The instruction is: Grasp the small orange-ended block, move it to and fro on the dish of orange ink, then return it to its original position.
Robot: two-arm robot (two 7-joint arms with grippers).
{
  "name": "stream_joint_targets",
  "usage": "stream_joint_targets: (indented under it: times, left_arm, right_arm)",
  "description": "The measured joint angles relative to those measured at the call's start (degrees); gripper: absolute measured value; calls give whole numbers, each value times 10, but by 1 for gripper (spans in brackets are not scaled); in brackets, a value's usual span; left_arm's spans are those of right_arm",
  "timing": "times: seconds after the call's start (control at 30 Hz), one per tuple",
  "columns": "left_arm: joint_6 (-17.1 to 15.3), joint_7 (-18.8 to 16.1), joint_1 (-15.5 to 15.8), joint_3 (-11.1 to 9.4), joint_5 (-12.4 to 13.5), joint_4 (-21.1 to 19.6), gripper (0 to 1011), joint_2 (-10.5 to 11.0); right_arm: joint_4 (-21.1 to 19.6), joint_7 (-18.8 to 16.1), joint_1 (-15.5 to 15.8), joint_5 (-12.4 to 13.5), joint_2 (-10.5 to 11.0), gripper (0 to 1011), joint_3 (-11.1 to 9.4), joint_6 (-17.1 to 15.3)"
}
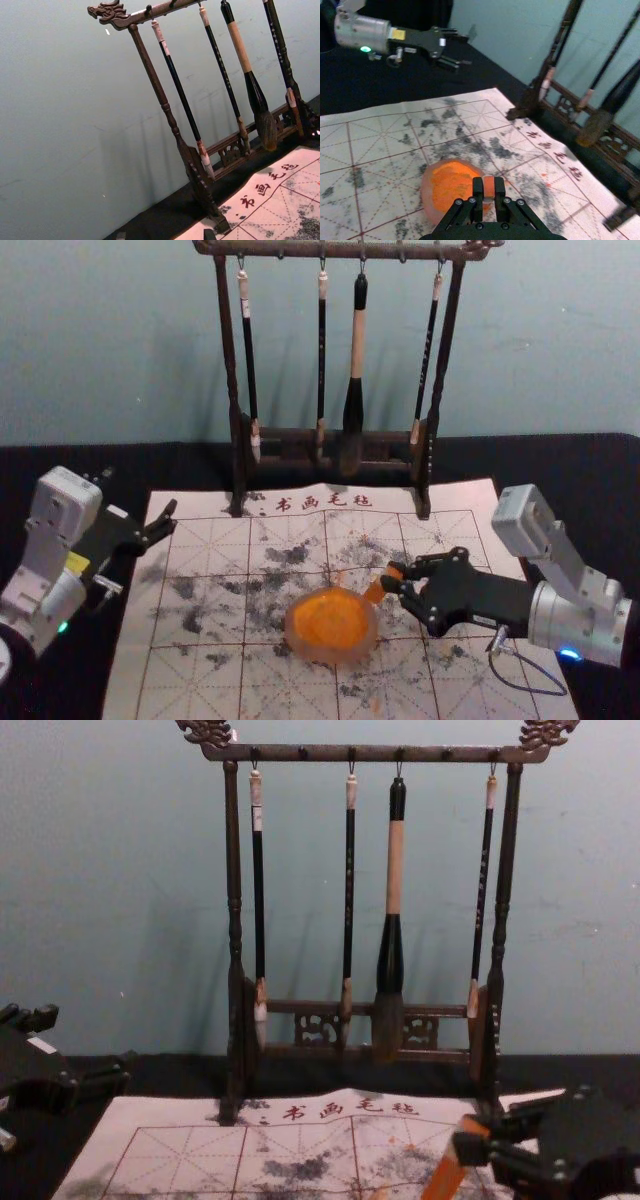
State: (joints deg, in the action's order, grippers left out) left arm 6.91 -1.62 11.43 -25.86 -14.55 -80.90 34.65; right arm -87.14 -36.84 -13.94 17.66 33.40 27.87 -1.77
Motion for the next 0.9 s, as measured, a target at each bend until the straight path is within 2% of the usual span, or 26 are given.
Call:
stream_joint_targets:
  times: [0.47,0.9]
  left_arm:
    - [0,0,0,0,0,0,1002,0]
    - [0,0,0,0,0,0,1001,0]
  right_arm:
    - [11,-32,-40,-9,-2,107,48,-10]
    - [4,-39,-72,-28,4,107,85,-56]
